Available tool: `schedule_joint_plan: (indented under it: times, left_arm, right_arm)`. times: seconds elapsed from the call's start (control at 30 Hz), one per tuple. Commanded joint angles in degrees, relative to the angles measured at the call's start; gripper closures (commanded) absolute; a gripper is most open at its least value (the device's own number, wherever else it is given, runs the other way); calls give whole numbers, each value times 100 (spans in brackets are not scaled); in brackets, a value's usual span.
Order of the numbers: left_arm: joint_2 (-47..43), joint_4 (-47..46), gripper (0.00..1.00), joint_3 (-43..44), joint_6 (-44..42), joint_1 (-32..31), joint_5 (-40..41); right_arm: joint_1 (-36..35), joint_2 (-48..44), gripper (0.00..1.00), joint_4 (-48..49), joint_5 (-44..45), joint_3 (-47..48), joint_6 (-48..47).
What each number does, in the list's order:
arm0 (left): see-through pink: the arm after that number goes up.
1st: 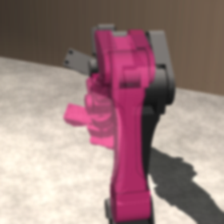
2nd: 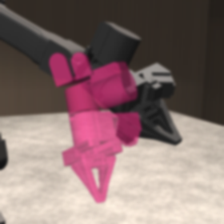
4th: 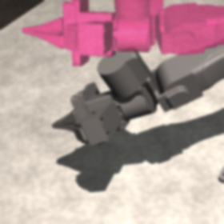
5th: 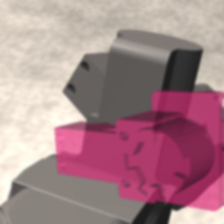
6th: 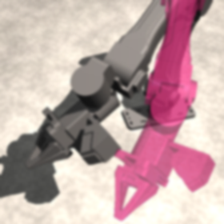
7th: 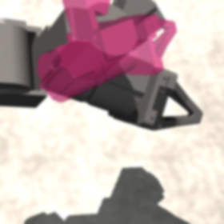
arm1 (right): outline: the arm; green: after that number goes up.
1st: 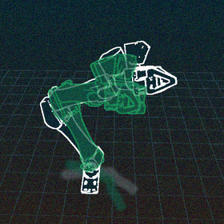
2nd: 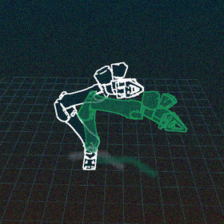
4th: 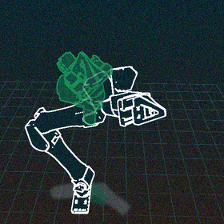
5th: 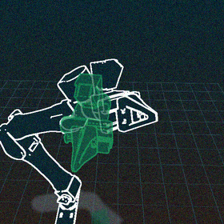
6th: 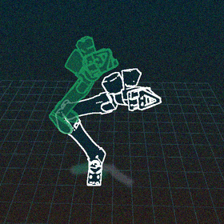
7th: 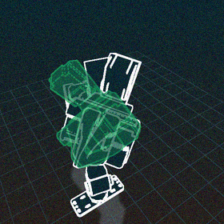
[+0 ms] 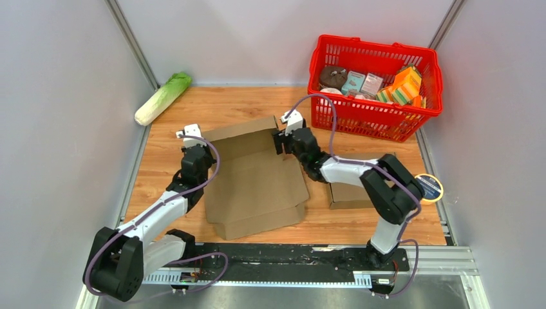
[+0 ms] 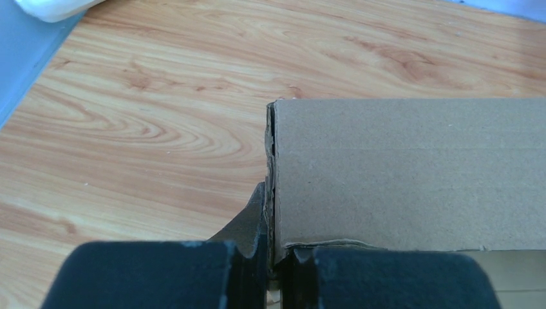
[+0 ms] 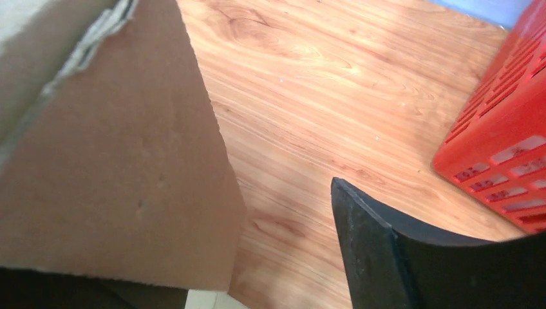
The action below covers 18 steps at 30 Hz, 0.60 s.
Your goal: Fold the paper box
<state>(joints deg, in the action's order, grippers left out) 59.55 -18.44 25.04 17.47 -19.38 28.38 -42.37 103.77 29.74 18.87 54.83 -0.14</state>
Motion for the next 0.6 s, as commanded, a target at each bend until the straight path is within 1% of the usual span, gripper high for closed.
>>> schedule_joint_plan:
  times: [0.0,0.03,0.1,0.17,0.3,0.33,0.37,0.43,0.47,0.5,0.53,0.57]
  left_arm:
    - [-101,-204,100,124,-235,-5,62]
    - [-119,-204,100,116,-262,-13,80]
    - [-110,-196,100,124,-306,-5,115]
    - [-101,-169,100,142,-306,-13,115]
    - [-84,6,100,212,-192,-13,167]
    - [-75,76,100,247,-70,-14,255]
    - [-49,164,100,291,-25,-5,290]
    - [39,401,100,422,184,-14,474]
    - [74,559,100,493,291,-5,562]
    - [161,935,100,685,396,-5,633]
    - [206,1147,100,800,597,-5,738]
    - [267,1306,100,975,660,-5,756]
  right_arm:
    - [369,-840,21,-197,-1798,-419,331]
    - [413,-901,18,-188,-2087,-481,339]
    - [475,-998,17,-283,-2335,-517,296]
    - [475,-1051,16,-267,-2406,-561,304]
    - [405,-981,17,-91,-1994,-570,383]
    - [370,-938,20,-108,-1688,-439,409]
    - [326,-876,21,-204,-1642,-377,418]
    - [300,-875,21,-275,-1370,-315,567]
    - [317,-919,19,-684,-1177,-184,716]
    - [343,-998,18,-1132,-758,-35,1274]
    - [430,-1251,15,-1659,-745,97,1558]
    - [449,-1401,14,-2560,-893,203,1770]
